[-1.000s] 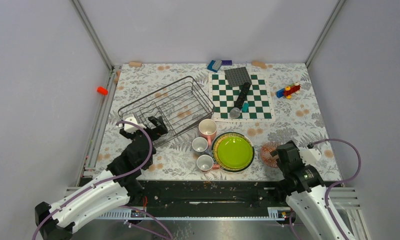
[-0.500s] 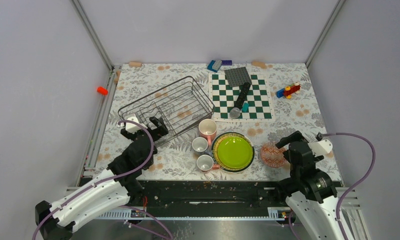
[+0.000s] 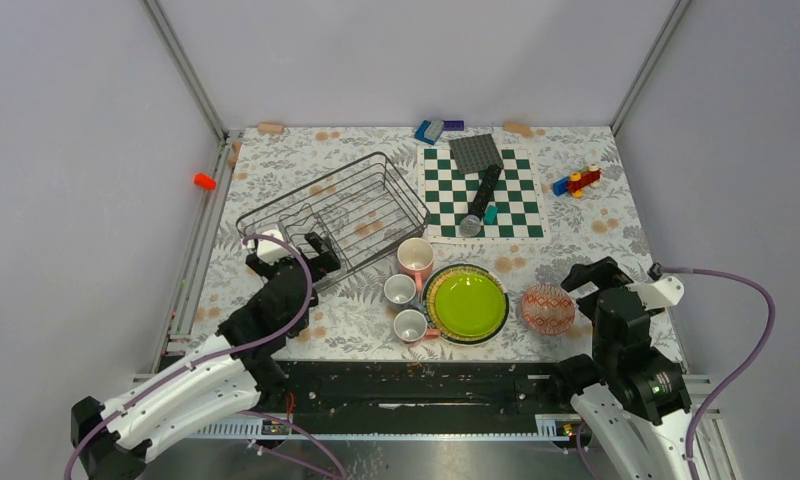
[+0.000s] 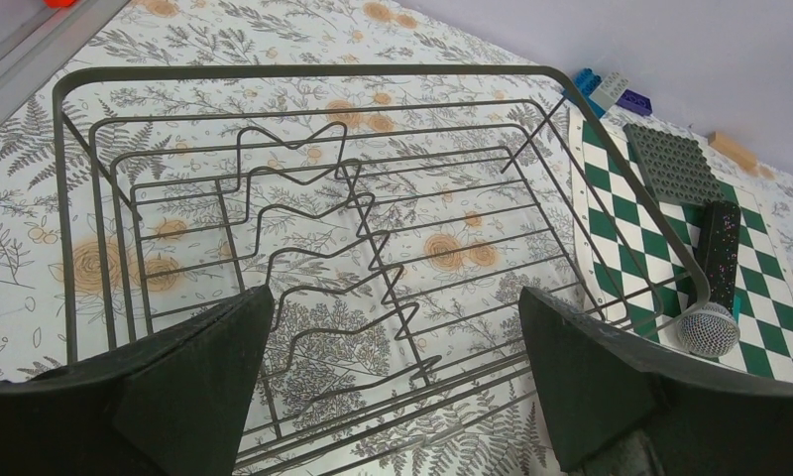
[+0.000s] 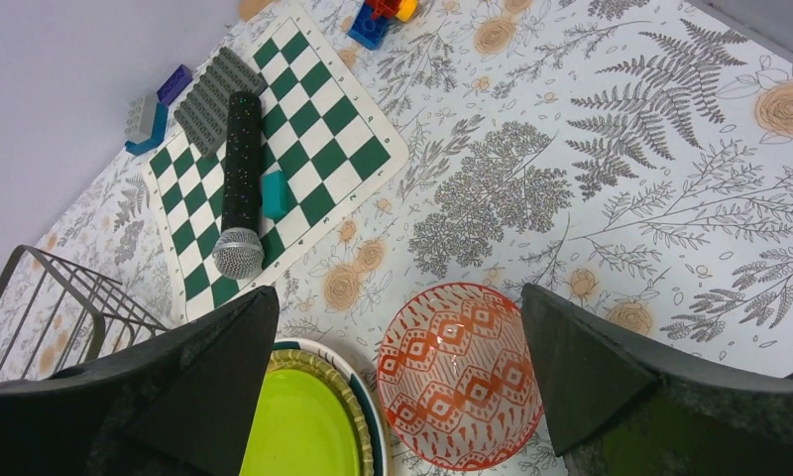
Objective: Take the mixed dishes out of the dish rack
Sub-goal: Reset both arms
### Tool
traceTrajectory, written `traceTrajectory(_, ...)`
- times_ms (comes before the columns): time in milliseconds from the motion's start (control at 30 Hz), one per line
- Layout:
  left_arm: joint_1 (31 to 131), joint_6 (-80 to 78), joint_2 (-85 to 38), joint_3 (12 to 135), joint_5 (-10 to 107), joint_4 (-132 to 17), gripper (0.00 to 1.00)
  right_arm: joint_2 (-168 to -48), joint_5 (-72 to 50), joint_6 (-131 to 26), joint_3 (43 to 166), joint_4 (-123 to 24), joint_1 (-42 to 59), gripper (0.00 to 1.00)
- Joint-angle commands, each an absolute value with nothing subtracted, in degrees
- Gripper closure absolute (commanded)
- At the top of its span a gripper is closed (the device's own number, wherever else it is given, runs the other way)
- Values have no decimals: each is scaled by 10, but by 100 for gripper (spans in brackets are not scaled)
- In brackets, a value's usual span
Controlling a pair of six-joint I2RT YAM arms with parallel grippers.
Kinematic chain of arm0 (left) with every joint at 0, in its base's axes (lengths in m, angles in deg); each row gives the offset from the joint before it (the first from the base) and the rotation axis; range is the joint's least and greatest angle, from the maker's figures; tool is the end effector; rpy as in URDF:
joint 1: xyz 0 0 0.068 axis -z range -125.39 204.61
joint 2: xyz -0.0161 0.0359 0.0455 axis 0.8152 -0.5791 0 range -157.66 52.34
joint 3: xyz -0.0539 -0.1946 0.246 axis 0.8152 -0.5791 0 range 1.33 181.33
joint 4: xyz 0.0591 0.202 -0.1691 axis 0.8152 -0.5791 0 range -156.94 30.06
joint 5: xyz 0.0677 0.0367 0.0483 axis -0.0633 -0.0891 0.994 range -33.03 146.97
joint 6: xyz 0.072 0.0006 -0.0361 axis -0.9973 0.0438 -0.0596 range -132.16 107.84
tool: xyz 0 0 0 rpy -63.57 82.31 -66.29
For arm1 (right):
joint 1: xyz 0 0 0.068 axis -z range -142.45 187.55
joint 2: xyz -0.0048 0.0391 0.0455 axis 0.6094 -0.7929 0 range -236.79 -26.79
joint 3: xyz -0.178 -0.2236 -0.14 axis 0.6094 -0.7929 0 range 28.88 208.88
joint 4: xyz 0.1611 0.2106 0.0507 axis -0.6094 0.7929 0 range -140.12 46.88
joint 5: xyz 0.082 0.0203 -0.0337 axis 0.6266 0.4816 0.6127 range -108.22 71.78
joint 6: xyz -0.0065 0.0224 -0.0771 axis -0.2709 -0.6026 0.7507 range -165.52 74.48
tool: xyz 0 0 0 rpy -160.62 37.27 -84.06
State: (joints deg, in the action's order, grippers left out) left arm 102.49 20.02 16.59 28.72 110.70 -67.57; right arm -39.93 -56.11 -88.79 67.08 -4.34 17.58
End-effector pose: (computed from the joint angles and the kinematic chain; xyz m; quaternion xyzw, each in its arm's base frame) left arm 0.1346 -0.0651 0.2858 -0.1722 0.7428 -0.0690 0.6432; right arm 0.0548 -0.0256 0.3005 0.3379 0.7249 0.0544 0.5978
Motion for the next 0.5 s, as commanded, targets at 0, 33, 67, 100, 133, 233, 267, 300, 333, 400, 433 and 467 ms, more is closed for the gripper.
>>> traceTrajectory(0,1023,196,164,318,1094,-676,1,-404,-565,-863,681,-81,178,0)
traceTrajectory(33,1023,196,164,319,1094,-676,1,-409,-569,-862,683,-85,178,0)
traceTrajectory(67,1023,194,165,319,1093,-676,1,-414,-571,-858,683,-92,178,0)
traceTrajectory(100,1023,193,167,320,1092,-675,1,-418,-571,-854,683,-99,178,0)
traceTrajectory(133,1023,193,168,320,1091,-677,1,-421,-570,-850,681,-107,178,0)
traceTrajectory(233,1023,195,171,315,1092,-679,1,-417,-559,-838,664,-139,178,0)
traceTrajectory(267,1023,196,172,316,1094,-680,1,-415,-558,-838,656,-150,178,0)
traceTrajectory(300,1023,196,173,316,1094,-680,1,-412,-559,-835,650,-160,178,1)
traceTrajectory(333,1023,196,173,316,1095,-679,1,-411,-561,-833,646,-166,178,1)
traceTrajectory(400,1023,194,171,317,1095,-678,1,-413,-566,-832,644,-168,178,0)
traceTrajectory(433,1023,194,170,318,1095,-678,1,-413,-569,-833,644,-167,178,0)
traceTrajectory(467,1023,194,168,318,1095,-678,1,-413,-570,-834,642,-167,178,0)
